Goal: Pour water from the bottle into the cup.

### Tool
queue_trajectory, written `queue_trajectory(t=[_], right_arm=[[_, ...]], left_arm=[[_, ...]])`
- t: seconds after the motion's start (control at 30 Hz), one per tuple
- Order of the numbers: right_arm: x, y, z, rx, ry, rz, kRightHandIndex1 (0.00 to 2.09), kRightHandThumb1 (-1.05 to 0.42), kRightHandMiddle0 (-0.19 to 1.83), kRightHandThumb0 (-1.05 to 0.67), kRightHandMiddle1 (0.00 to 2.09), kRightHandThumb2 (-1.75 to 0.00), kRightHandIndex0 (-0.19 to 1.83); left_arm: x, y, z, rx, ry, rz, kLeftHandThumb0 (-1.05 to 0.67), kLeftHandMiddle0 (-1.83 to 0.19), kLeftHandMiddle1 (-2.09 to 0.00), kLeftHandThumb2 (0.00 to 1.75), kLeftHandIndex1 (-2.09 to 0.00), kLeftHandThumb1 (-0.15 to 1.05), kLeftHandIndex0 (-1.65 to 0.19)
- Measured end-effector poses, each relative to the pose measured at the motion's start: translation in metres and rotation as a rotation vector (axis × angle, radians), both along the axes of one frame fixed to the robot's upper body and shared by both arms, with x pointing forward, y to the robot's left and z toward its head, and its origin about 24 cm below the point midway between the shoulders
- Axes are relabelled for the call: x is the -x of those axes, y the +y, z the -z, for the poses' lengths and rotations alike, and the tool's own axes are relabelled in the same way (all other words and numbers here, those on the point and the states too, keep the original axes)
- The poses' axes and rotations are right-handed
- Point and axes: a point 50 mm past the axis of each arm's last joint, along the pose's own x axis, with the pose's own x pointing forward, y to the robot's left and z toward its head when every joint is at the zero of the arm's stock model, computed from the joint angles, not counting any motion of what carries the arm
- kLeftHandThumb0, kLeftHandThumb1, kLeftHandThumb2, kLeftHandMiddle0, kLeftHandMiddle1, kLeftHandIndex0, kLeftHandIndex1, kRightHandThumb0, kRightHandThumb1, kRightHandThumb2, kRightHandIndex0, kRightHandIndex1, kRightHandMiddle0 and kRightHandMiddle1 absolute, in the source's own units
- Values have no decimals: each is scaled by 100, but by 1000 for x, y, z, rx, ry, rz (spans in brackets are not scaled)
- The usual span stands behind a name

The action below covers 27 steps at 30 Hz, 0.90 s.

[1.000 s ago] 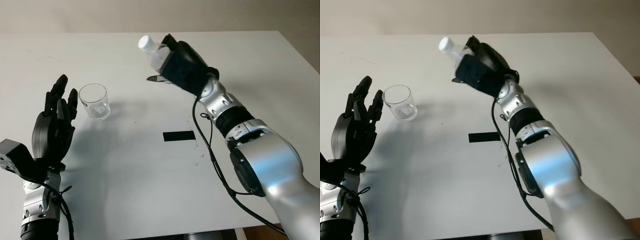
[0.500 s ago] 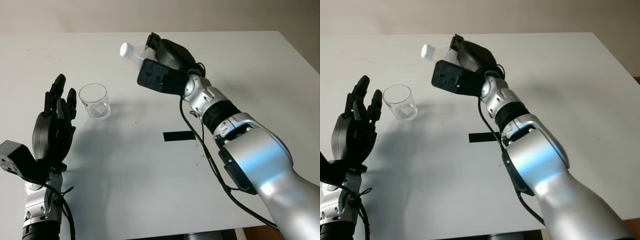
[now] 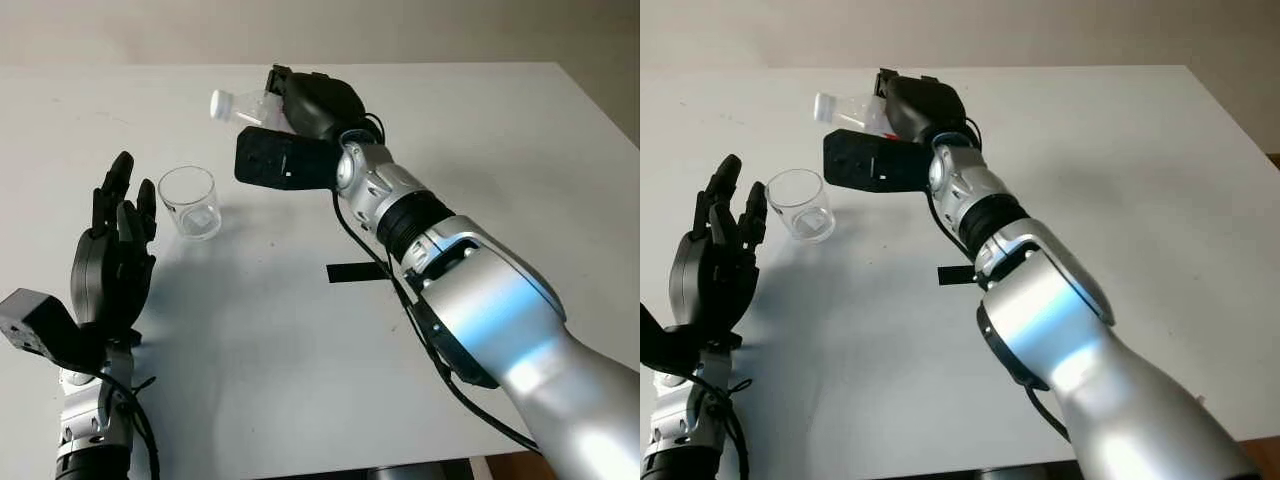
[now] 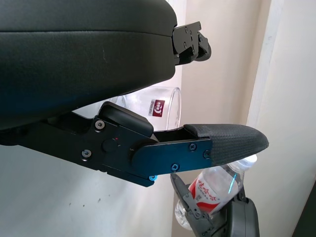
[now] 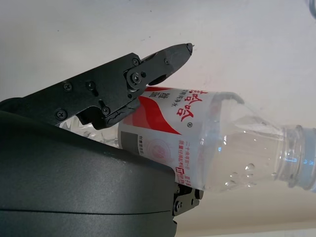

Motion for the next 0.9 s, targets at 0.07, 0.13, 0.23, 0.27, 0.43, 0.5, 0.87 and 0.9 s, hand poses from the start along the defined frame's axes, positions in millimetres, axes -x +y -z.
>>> queue_trajectory(t=[0.07, 0.13, 0.23, 0.27, 0.43, 0.5, 0.87, 0.9], right_arm=[[1, 2, 0, 37, -12, 2, 209, -98, -7, -28, 72, -5, 42], [2, 5, 0, 92, -44, 4, 209, -100, 0, -27, 69, -5, 42], [3, 10, -2, 151, -86, -3, 209, -103, -16, -29, 33, -6, 47], [4, 12, -3, 162, -96, -6, 209, -103, -17, -30, 18, -6, 46], [6, 20, -9, 221, -147, -28, 209, -99, 22, -31, 26, -5, 40], [7, 23, -9, 277, -170, -28, 209, -98, 29, -34, 30, -5, 41], [10, 32, -9, 373, -180, -36, 209, -99, 17, -37, 110, -5, 39], [10, 33, -9, 381, -186, -37, 209, -99, 15, -36, 116, -5, 38]], left_arm=[[1, 1, 2, 0, 4, -3, -84, -1, 0, 58, -51, 105, 19], [1, 1, 2, -1, 2, -5, -84, 0, 0, 58, -47, 105, 19], [1, 1, 2, -4, 2, 3, -86, 1, 0, 57, -43, 105, 19], [1, 1, 2, -4, 1, 4, -86, 0, -1, 55, -44, 105, 19], [2, 2, 2, 7, -5, 1, -86, -5, -1, 50, -51, 105, 19], [3, 2, 2, 8, -7, -1, -86, -4, 0, 48, -51, 105, 19], [7, 0, 3, 16, -11, -9, -84, -5, 0, 52, -49, 105, 19], [7, 0, 3, 15, -10, -12, -84, -5, 0, 53, -49, 105, 19]])
